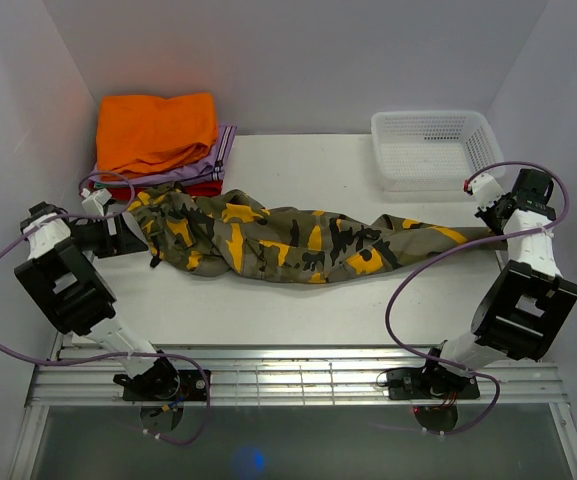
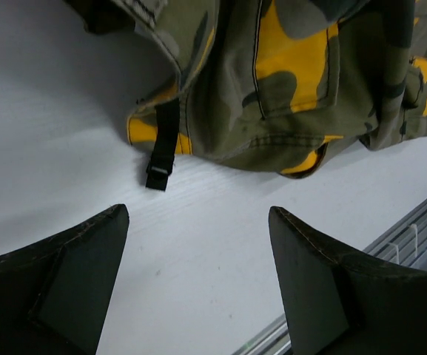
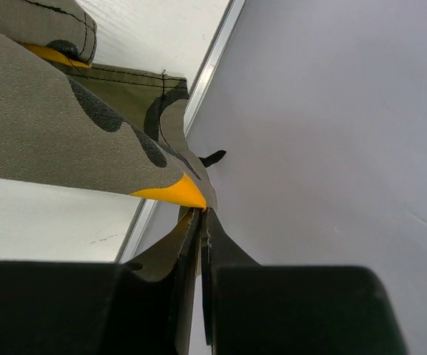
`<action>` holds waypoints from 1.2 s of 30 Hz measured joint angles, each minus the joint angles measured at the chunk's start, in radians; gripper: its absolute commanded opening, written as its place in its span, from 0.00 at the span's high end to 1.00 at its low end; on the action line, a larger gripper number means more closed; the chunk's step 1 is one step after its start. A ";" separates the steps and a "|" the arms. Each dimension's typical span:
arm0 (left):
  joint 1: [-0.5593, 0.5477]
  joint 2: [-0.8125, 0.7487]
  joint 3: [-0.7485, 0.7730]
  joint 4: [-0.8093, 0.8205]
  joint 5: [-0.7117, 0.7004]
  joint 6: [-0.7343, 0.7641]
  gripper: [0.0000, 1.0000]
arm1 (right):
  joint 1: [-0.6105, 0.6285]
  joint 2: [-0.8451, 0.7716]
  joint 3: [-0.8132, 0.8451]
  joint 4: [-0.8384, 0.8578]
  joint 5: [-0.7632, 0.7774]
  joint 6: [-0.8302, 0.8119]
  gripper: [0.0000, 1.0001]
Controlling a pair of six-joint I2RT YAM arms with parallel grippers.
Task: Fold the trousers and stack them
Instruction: Flatten the trousers out
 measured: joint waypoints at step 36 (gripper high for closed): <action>-0.010 0.219 0.405 -0.148 0.140 -0.058 1.00 | -0.005 -0.014 0.090 -0.042 -0.015 0.000 0.92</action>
